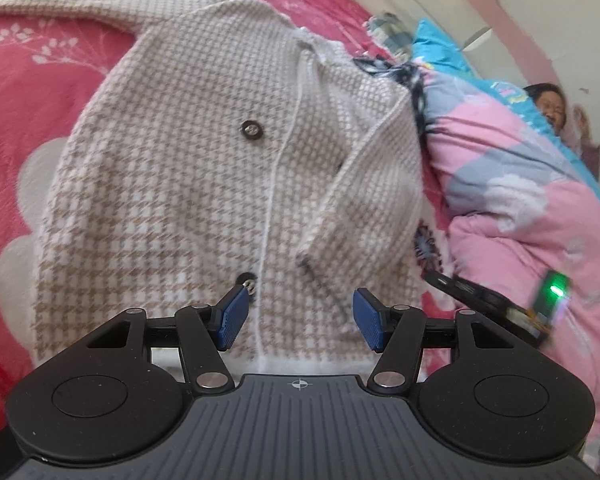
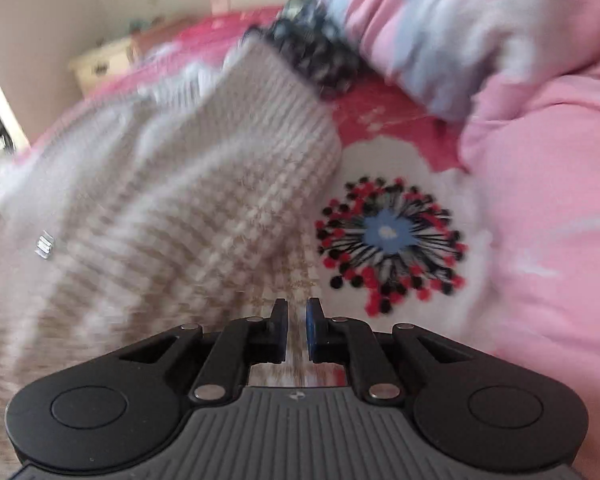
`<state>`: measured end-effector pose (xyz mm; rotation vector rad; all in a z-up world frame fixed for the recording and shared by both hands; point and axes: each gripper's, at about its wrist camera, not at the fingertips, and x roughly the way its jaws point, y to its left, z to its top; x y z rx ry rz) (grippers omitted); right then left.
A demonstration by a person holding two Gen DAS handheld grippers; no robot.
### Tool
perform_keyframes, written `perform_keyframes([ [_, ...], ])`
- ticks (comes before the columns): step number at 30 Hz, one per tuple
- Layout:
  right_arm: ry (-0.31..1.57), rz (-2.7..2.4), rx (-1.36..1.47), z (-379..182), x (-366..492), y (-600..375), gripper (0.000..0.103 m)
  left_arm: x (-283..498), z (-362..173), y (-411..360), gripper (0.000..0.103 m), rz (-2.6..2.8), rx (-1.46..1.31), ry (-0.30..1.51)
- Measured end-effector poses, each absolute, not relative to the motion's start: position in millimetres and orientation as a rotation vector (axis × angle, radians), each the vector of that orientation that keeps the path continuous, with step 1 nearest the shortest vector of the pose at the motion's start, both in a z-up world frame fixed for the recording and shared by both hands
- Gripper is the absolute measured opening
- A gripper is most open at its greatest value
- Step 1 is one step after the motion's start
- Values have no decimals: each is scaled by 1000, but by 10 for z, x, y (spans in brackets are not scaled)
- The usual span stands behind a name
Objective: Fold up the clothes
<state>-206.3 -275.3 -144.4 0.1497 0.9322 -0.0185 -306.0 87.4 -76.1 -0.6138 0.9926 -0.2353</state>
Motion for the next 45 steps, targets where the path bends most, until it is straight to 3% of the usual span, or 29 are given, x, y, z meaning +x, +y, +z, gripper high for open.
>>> perform_keyframes([
  [3, 929, -87, 185, -1505, -1940, -2795, 6, -3058, -841, 939, 58, -242, -625, 994],
  [4, 919, -127, 210, -1436, -1936, -2830, 12, -3056, -882, 980, 58, -239, -630, 1000],
  [7, 859, -107, 235, -1289, -2036, -2864, 13, -3048, -969, 1140, 58, -226, -649, 1006],
  [12, 967, -163, 198, -1507, -2057, -2871, 18, -2930, -1108, 1320, 58, -251, -718, 984],
  [18, 835, -226, 234, -1000, -2323, -2856, 23, -2855, -1201, 1321, 58, -278, -743, 947],
  [22, 699, -124, 206, -315, -2621, -2798, 25, -2851, -1246, 1267, 58, -287, -744, 964],
  [23, 668, -91, 211, -126, -2693, -2815, 29, -2850, -1233, 1249, 58, -290, -742, 959],
  [25, 641, 0, 248, 145, -2785, -2883, 58, -2843, -1200, 1223, 58, -298, -741, 941],
  [26, 671, 72, 299, 185, -2786, -2919, 63, -2833, -1169, 1189, 58, -300, -744, 924],
  [27, 721, 147, 359, 158, -2765, -2941, 68, -2811, -1152, 1167, 58, -301, -747, 909],
  [34, 1106, 217, 814, -991, -2479, -2942, 64, -2544, -1055, 748, 61, -354, -683, 819],
  [38, 1159, 202, 998, -1521, -2375, -2953, 61, -2415, -1121, 495, 44, -401, -573, 823],
  [45, 1183, 187, 1017, -1870, -2182, -2860, 60, -2090, -1271, 160, 47, -455, -369, 865],
])
